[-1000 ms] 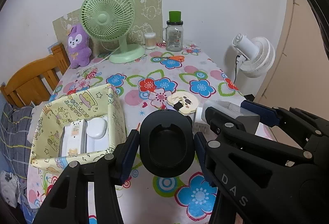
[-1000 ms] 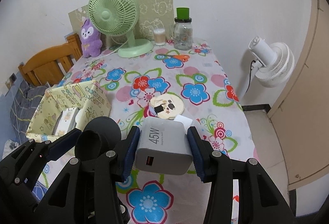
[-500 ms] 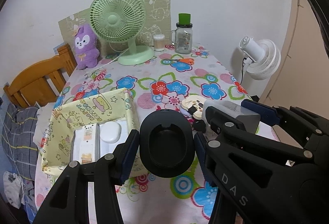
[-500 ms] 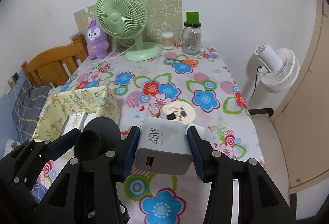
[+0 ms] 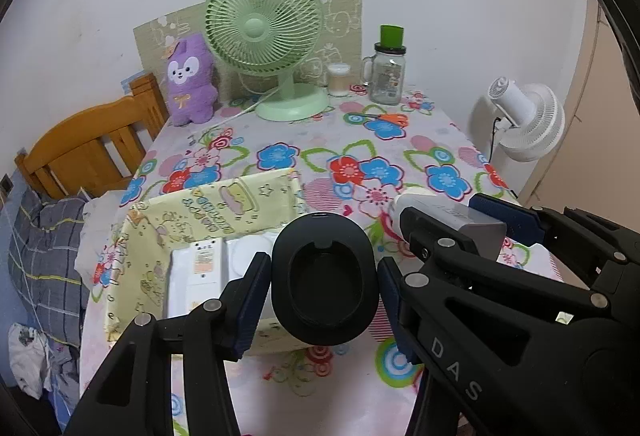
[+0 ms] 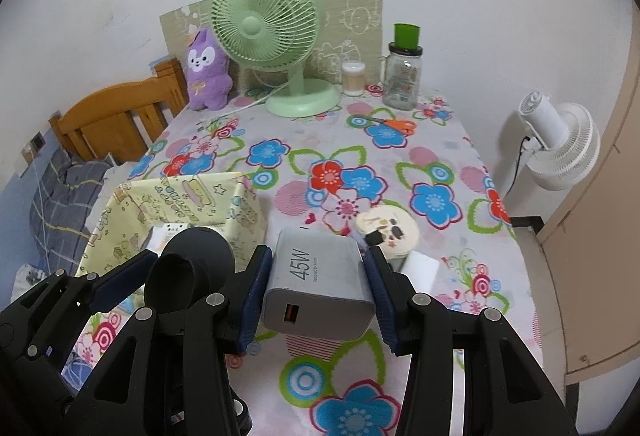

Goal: Organize rigid objects
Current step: 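Carry the large white charger over the yellow box and lower it inside with the right tool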

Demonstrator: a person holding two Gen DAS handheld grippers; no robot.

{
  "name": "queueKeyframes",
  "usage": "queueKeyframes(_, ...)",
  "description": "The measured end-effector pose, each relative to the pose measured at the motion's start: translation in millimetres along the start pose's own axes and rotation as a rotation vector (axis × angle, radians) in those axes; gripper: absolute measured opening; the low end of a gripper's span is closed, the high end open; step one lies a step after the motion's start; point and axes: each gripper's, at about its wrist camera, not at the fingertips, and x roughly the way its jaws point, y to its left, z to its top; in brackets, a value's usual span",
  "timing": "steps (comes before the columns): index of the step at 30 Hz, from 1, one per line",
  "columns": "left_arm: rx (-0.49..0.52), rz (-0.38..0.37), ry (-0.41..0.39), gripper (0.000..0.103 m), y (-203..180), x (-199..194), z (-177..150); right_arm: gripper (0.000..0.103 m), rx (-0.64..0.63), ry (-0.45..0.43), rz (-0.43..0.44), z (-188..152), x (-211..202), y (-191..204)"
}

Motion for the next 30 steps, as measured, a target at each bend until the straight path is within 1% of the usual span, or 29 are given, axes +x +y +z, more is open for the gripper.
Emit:
queueKeyframes(10, -0.029, 0.024, 0.013, 0.057, 32, 7, 3, 0.051, -0.026, 0.014, 0.026, 11, 16, 29)
queueKeyframes(15, -0.018, 0.044, 0.020, 0.057, 42, 13, 4, 0.051, -0.020, 0.036, 0.041, 15, 28, 38)
queueKeyframes(27, -0.052, 0.050, 0.039, 0.057, 72, 25, 4, 0.051, -0.046, 0.056, 0.051, 22, 48, 66)
queueKeyframes(30, -0.059, 0.054, 0.037, 0.057, 80, 28, 4, 0.051, -0.059, 0.046, 0.039, 24, 51, 74)
